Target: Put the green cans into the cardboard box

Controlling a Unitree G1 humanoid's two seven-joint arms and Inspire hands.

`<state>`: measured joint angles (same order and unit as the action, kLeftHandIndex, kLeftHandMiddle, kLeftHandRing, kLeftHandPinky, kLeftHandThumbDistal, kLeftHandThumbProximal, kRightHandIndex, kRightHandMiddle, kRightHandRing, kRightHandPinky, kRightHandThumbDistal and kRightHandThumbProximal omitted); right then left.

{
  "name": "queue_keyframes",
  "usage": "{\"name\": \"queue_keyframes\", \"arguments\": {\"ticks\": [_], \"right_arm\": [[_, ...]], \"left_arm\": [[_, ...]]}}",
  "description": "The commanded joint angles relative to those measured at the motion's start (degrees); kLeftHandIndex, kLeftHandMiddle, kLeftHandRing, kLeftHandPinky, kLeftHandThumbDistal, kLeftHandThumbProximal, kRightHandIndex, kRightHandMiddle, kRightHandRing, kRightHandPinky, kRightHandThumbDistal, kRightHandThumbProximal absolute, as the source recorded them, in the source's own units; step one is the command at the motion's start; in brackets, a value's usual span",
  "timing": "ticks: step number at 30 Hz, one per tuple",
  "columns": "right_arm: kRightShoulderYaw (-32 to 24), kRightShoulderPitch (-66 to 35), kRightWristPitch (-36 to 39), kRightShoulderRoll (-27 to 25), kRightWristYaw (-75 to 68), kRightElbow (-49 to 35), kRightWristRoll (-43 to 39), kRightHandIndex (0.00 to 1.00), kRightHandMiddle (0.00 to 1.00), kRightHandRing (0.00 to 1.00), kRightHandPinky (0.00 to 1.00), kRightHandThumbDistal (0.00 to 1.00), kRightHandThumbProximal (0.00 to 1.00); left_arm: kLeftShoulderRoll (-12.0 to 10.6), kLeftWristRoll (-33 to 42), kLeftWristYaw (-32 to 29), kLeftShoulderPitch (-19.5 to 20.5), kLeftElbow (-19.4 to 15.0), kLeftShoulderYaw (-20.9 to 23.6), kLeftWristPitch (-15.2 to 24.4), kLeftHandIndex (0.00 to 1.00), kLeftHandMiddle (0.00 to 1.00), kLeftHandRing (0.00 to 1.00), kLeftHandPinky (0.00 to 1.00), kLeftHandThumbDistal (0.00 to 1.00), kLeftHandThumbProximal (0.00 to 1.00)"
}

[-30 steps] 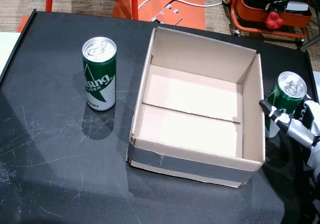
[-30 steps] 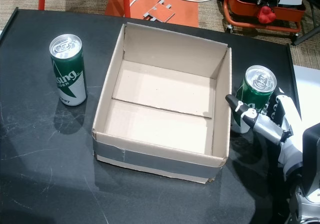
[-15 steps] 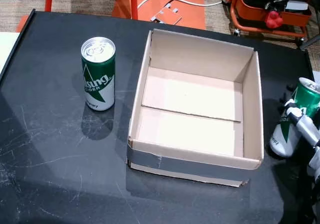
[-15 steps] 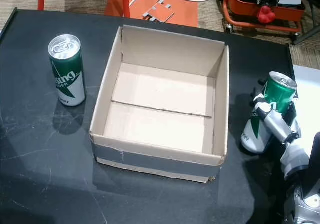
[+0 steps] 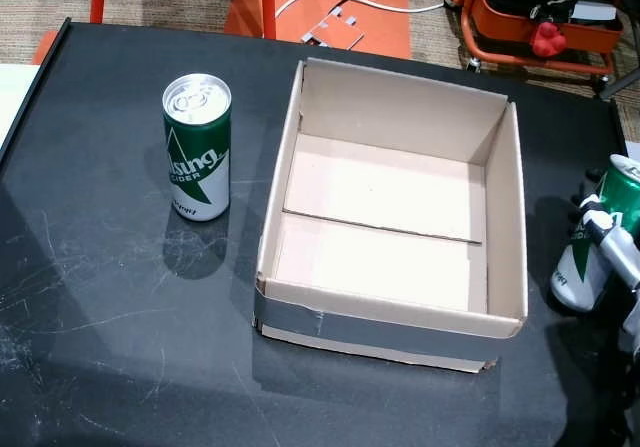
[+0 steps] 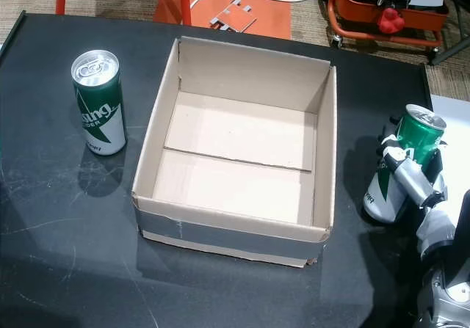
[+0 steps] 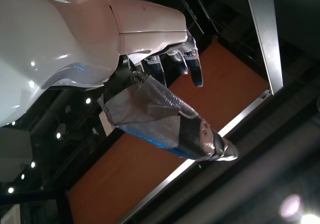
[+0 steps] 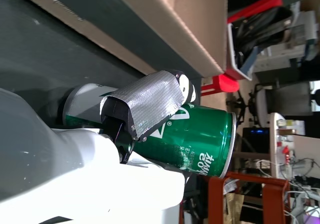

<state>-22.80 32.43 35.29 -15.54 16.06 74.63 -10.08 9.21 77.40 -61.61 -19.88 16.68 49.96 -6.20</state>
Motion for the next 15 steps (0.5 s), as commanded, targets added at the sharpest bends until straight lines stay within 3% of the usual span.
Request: {"name": "queue_keyframes", "arguments": {"ticks": [1,4,6,8,9,13,14,15], "right_arm": [[-0.4,2.3,1.3,-1.7,0.5,-1.1,-0.5,0.62,0.43,0.45,0.55,0.0,0.0],[0.6,5.4,4.0,-3.5,1.7,-2.4,0.6,0.62,0.42,0.44,0.54,0.0,0.0],[2.0,8.4,6.3,-5.2,2.3,-3.3,2.1,0.52,0.41,0.45,0.54,0.0,0.0],[3.9,11.4,9.1,-6.8,2.3,-4.0,4.1,0.47,0.4,0.45,0.52,0.0,0.0],[5.0,12.9,10.2,-7.6,1.7,-4.3,5.4,0.46,0.4,0.45,0.52,0.0,0.0],[9.5,17.7,11.5,-9.9,-3.6,-4.5,11.8,0.43,0.4,0.43,0.5,0.0,0.0],[10.8,18.4,11.7,-10.4,-5.4,-4.4,13.6,0.42,0.4,0.43,0.5,0.0,0.0],[12.3,19.1,12.1,-11.0,-7.8,-4.2,15.8,0.42,0.4,0.43,0.5,0.0,0.0]], "left_arm": [[0.4,-0.1,-1.7,-0.3,0.7,-0.6,-0.7,0.68,0.71,0.83,0.71,0.88,0.29],[0.5,-1.9,-2.4,-0.4,0.7,-1.2,0.4,0.68,0.71,0.83,0.72,0.88,0.3],[0.3,-2.9,-3.5,-0.8,1.2,-1.6,1.2,0.7,0.74,0.85,0.74,0.88,0.34],[-0.4,-3.0,-3.6,-1.0,1.1,-2.0,1.1,0.7,0.74,0.84,0.73,0.89,0.31],[-0.9,-2.6,-3.0,-1.0,0.7,-2.3,0.7,0.7,0.74,0.83,0.72,0.93,0.34],[-2.7,-3.9,-1.7,-0.6,-1.1,-3.4,2.3,0.69,0.74,0.82,0.73,0.85,0.5],[-2.8,-4.1,-2.0,-0.7,-0.7,-3.6,2.6,0.69,0.74,0.82,0.74,0.85,0.52],[-2.9,-4.0,-2.1,-0.7,-0.5,-3.7,2.4,0.69,0.73,0.82,0.74,0.82,0.47]]}}
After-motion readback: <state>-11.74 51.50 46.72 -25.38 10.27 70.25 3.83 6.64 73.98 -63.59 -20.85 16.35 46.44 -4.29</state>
